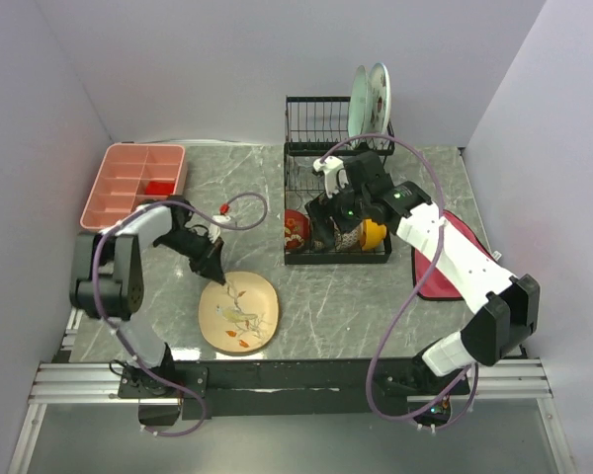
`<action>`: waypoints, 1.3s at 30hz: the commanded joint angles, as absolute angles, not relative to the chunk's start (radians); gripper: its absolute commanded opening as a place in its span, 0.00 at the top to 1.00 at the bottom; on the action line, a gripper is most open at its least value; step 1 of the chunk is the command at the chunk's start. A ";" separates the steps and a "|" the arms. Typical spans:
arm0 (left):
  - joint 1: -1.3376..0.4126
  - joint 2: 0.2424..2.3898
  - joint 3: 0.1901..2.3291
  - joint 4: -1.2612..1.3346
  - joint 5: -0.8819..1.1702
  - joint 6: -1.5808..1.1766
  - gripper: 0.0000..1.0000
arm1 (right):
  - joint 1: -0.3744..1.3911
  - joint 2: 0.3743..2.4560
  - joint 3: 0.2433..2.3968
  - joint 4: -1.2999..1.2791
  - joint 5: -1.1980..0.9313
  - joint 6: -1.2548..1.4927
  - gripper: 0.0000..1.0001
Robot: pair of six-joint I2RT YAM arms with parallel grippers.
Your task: Load the mixed dishes into the dish rack
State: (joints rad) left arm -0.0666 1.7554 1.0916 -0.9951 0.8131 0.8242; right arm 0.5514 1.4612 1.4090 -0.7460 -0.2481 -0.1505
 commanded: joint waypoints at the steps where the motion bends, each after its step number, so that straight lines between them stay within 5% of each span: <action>1: -0.028 1.522 1.091 -0.954 0.833 1.041 0.99 | 0.482 1.522 1.489 -0.779 -0.461 -0.175 0.07; 5: -0.026 1.355 1.068 -0.922 0.920 1.092 0.99 | 0.439 1.624 1.604 -0.825 -0.685 -0.222 0.15; 6: -0.028 1.336 1.063 -0.882 0.937 1.071 0.99 | 0.437 1.641 1.629 -0.837 -0.724 -0.254 0.14; 7: -0.029 1.321 1.062 -0.867 0.969 1.034 0.99 | 0.439 1.679 1.655 -0.866 -0.806 -0.270 0.00; 11: -0.066 1.260 1.065 -0.801 0.985 0.951 0.99 | 0.449 1.770 1.810 -0.922 -0.962 -0.334 0.00; 31: -0.091 1.094 1.089 -0.411 1.012 0.398 0.99 | 0.635 1.953 2.054 -1.014 -0.900 -0.502 0.00; 34: -0.091 1.082 1.092 -0.377 1.023 0.351 0.99 | 0.640 1.960 2.051 -1.003 -0.897 -0.486 0.05; 39: -0.091 1.069 1.083 -0.361 1.026 0.330 0.99 | 0.644 1.973 2.051 -0.974 -0.890 -0.448 0.39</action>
State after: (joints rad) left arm -0.0868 1.1206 1.0512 -0.4862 0.9249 0.4164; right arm 0.6331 1.9690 2.0106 -1.0092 -0.8959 -0.4824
